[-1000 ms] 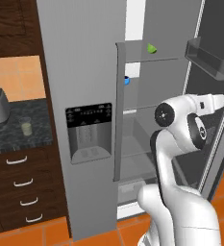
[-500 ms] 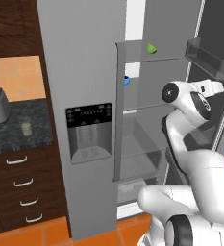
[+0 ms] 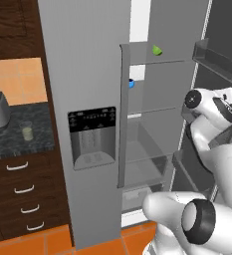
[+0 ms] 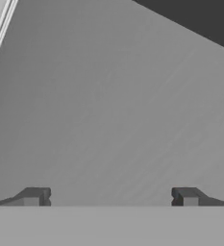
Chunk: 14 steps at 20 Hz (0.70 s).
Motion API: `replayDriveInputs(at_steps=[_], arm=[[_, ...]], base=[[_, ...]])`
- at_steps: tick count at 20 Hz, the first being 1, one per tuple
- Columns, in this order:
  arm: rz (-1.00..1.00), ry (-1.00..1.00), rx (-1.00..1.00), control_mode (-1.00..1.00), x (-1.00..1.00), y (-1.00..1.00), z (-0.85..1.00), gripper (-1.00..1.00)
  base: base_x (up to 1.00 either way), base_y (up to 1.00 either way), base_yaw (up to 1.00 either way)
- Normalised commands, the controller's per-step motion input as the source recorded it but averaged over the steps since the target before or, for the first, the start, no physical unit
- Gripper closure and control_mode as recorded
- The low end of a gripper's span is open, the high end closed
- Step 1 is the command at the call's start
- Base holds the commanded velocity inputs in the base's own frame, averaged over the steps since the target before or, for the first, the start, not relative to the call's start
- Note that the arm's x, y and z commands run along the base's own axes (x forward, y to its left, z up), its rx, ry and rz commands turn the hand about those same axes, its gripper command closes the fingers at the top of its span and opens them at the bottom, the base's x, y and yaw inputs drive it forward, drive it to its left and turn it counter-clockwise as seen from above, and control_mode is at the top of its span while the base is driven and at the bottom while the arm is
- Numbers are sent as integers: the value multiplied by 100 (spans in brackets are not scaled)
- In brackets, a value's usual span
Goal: Grab a lemon wedge from the fridge and one ice cube from the ice bowl, and put them in the glass of lemonade.
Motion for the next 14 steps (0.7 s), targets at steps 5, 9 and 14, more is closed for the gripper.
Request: replayDriveInputs(at_steps=[5,9,14], arm=[[-6,0,0,-100,37,-79,-5,-100],[-2,0,3,-100,2,-59,0,-100],[-1,0,8,-100,0,-18,0,-100]], base=[[0,0,0],[0,0,0],[0,0,0]])
